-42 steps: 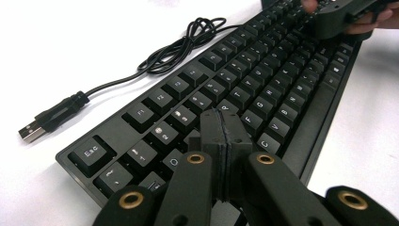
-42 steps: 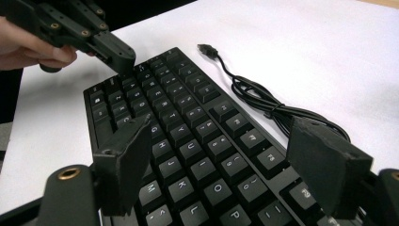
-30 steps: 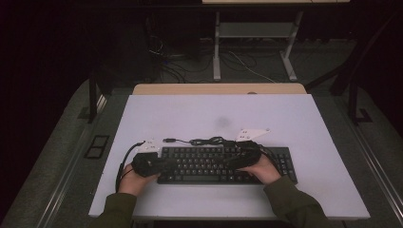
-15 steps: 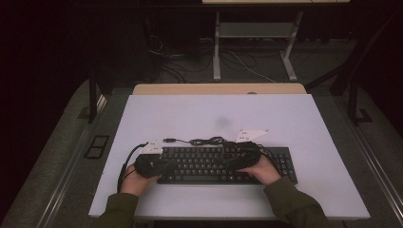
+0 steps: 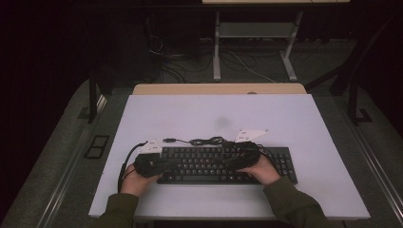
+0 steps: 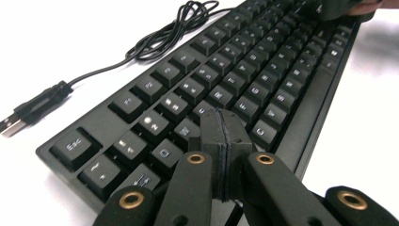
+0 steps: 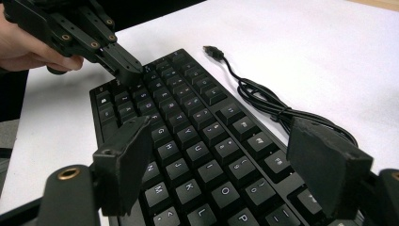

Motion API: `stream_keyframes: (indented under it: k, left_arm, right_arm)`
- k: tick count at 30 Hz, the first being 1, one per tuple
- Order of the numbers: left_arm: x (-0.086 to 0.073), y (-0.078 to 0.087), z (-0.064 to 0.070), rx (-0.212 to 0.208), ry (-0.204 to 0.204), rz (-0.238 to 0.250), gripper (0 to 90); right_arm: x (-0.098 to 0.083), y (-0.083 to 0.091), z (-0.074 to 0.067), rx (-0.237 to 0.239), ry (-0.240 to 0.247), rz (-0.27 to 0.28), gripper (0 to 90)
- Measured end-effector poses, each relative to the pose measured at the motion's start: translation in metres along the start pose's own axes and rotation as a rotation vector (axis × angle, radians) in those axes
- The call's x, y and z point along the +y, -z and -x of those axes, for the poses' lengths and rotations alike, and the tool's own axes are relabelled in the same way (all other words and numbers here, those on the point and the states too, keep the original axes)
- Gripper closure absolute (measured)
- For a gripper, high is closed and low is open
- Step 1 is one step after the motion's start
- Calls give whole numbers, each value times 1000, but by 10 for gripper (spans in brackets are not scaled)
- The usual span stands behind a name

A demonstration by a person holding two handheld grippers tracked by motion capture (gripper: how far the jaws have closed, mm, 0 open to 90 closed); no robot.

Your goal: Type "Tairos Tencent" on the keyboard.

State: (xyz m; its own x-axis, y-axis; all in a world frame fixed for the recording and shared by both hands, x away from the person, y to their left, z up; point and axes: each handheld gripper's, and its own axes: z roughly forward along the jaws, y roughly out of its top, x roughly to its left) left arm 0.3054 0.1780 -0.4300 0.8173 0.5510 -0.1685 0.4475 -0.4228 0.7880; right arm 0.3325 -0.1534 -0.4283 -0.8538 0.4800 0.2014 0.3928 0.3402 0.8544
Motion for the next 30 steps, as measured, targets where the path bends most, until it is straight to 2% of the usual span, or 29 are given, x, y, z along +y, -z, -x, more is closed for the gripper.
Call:
stream_keyframes:
  k: [8,14,23,30]
  left_arm:
    - [1,1,1,-22,4,26,887]
    - [2,1,2,-12,18,39,760]
    - [5,3,4,19,31,90,506]
    - [7,-1,6,35,30,99,345]
  right_arm:
    - [0,2,3,-3,-2,2,224]
    - [2,1,2,3,-6,7,225]
    - [4,-1,2,1,-9,10,200]
    - [7,-4,5,14,-19,13,193]
